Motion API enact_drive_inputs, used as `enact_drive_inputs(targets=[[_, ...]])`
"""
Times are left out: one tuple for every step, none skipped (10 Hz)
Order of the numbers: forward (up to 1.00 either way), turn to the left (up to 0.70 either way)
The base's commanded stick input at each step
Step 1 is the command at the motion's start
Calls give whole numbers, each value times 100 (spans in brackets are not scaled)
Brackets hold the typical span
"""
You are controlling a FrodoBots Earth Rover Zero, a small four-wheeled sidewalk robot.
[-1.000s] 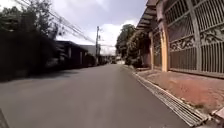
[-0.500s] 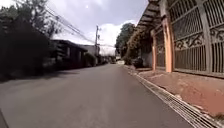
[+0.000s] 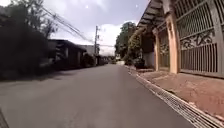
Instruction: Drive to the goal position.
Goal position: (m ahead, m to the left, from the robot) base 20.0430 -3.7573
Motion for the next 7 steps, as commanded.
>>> enact_drive_inputs(targets=[[70, 1], [70, 1], [70, 1], [70, 1], [70, 1], [70, 1], [70, 1]])
